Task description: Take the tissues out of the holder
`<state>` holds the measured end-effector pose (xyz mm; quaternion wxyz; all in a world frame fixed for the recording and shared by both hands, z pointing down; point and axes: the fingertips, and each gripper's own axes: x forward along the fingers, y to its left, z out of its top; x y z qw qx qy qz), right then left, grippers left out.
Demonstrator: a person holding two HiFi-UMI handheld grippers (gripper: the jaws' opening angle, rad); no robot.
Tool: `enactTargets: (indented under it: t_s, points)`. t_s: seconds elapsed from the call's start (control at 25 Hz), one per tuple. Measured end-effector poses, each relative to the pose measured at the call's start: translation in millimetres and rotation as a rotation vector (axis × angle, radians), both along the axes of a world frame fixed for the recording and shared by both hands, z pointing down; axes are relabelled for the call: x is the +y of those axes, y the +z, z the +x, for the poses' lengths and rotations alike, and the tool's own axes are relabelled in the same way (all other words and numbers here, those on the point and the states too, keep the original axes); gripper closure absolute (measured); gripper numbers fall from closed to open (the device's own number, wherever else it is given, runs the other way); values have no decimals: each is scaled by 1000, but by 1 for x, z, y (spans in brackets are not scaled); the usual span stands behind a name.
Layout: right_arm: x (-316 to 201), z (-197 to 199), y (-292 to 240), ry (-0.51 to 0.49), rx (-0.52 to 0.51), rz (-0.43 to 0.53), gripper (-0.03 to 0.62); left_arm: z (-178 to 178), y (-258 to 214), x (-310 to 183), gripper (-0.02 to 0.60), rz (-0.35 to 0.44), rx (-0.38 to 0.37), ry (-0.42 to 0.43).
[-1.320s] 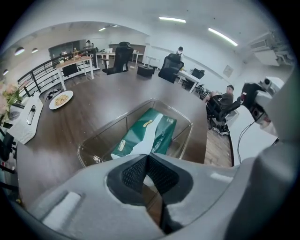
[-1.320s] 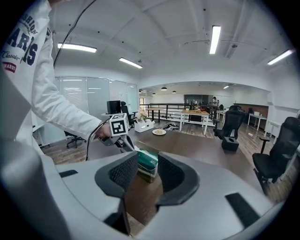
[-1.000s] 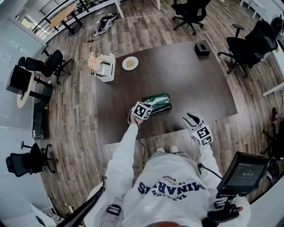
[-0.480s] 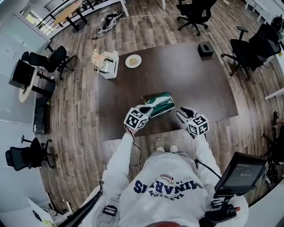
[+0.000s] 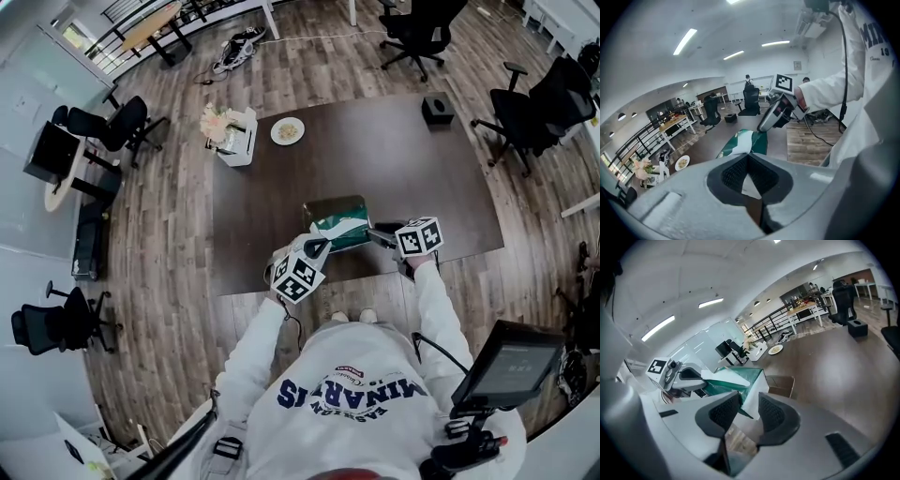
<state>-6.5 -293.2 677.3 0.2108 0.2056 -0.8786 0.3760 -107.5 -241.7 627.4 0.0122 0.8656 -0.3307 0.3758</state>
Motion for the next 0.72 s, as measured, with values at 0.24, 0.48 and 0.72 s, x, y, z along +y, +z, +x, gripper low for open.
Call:
enactTargets:
  t_s: [0.24,0.48,0.72]
  points:
    - [15,-14,12,-119,59,-29,545,0,-10,6,574,69,26,19]
    - [16,-9,15,-100,69,11,588,-3,6,10,572,62,68,9]
    - [4,11,14,-43,108,46,591,5,40,3,566,-5,146,-2]
